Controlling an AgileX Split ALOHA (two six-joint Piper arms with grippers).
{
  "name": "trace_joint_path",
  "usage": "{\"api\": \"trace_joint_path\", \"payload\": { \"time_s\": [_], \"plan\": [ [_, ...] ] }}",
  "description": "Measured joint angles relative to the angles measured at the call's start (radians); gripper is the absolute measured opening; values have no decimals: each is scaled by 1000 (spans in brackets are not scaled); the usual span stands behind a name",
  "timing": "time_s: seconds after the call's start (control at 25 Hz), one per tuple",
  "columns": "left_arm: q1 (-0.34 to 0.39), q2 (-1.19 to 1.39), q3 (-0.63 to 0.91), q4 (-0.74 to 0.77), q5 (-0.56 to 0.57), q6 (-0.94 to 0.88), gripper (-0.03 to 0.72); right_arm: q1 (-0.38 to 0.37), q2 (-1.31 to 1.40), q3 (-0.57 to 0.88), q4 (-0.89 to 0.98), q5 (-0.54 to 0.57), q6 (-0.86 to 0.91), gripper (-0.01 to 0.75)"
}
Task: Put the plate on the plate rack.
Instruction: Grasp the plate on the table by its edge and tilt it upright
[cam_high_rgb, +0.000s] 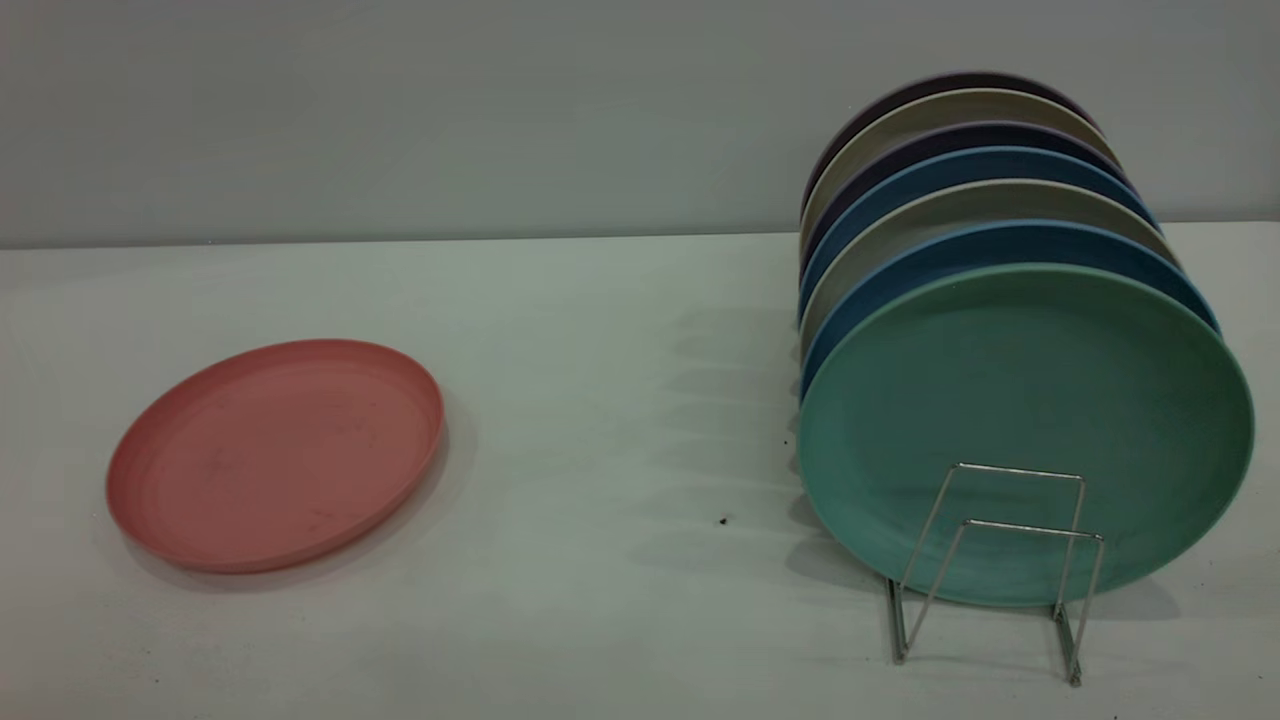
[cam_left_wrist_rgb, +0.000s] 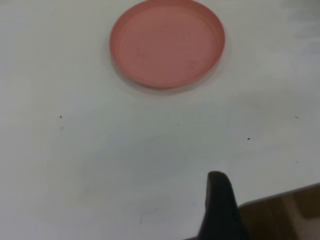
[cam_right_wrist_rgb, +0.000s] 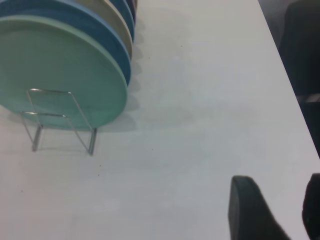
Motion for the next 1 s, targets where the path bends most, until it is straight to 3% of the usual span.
{"api": "trace_joint_path", "payload": {
  "time_s": [0.48, 1.0],
  "plan": [
    [-8, 0, 0, -1, 0, 0, 530, 0, 0, 0, 0, 0, 0, 279],
    [-168, 0, 0, -4, 0, -1, 530, 27, 0, 0, -1, 0, 0, 279]
  ]
}}
